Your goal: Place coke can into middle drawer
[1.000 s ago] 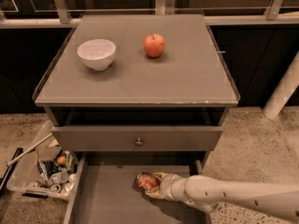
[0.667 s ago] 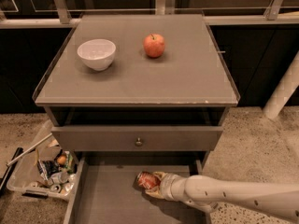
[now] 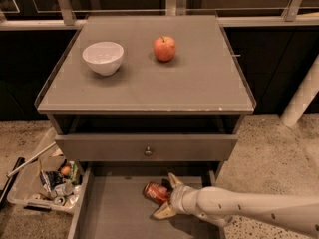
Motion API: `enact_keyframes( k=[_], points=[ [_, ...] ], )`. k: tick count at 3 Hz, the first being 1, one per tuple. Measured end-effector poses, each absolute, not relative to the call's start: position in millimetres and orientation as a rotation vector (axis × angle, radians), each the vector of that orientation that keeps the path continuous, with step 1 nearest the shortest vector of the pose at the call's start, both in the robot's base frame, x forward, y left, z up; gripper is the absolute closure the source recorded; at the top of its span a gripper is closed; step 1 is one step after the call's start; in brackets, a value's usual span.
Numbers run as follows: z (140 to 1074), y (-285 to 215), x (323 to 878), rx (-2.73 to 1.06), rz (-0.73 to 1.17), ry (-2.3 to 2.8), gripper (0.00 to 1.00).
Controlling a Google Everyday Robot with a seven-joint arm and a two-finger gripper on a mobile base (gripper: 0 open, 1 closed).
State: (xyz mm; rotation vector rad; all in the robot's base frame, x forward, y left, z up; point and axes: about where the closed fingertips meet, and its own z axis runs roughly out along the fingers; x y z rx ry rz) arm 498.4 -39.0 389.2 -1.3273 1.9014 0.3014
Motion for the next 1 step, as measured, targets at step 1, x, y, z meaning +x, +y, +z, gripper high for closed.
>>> enact_keyframes(
  k=[1],
  points=[
    [389.2, -39.0, 498.4, -1.327, 0.301, 1.901, 0.0]
  ],
)
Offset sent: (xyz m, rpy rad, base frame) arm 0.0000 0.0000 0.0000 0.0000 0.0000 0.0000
